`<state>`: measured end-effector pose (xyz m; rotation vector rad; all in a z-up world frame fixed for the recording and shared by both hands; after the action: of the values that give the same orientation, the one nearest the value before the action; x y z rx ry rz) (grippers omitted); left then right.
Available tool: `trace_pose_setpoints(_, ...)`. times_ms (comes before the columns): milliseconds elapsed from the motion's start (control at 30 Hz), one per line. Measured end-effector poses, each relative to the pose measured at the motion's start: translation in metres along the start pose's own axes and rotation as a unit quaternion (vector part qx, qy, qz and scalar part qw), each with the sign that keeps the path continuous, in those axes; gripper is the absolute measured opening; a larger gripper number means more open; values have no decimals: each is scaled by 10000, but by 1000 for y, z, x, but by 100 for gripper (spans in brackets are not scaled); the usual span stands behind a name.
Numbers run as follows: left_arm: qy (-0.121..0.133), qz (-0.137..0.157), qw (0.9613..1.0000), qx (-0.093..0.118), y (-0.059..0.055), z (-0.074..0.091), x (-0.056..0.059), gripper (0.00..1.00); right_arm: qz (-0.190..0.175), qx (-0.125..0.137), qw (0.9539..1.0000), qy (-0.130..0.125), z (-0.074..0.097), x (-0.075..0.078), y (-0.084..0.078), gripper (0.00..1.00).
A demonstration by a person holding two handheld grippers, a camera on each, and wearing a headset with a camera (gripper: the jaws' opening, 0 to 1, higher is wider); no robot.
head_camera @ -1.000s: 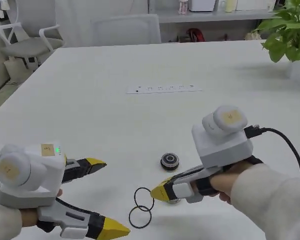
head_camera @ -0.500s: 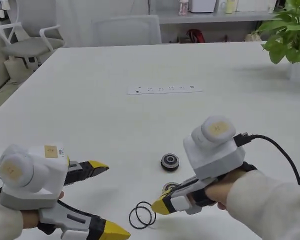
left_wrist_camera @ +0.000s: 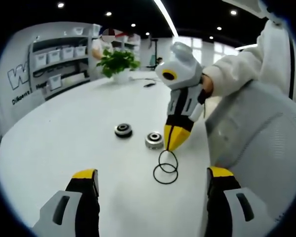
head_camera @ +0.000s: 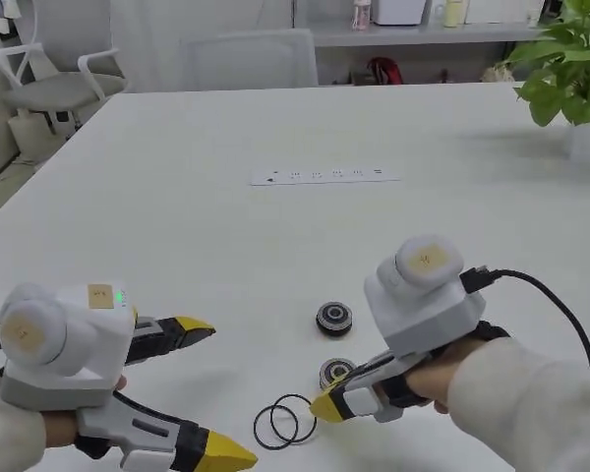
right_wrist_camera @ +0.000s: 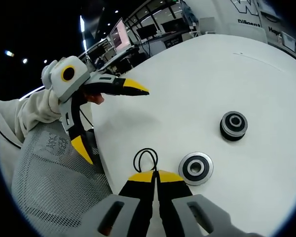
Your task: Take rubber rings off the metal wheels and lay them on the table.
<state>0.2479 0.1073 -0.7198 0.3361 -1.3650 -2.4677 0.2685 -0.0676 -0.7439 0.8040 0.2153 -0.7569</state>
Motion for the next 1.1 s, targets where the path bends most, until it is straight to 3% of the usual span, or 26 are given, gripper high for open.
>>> trace_pose_setpoints(700,27,42,10000,-35,-2,0,-2,92,-45,5,10000,-43,5,6,1,2)
trace_pose_setpoints(1100,9,73,10000,-39,-2,0,-1,91,-79,371,9992,-134,19,11,11,2)
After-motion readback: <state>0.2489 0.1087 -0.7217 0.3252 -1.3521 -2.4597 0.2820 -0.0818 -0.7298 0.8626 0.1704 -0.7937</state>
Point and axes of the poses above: the centre of the closed fingertips' face, and the gripper's own axes: z roughly backward along the fingers, x roughly to its right, y roughly out of its top, the point moved 8 cm from there along z, roughly backward along the fingers, and after that the axes turned 6 degrees about -z, right-handed, at the moved point
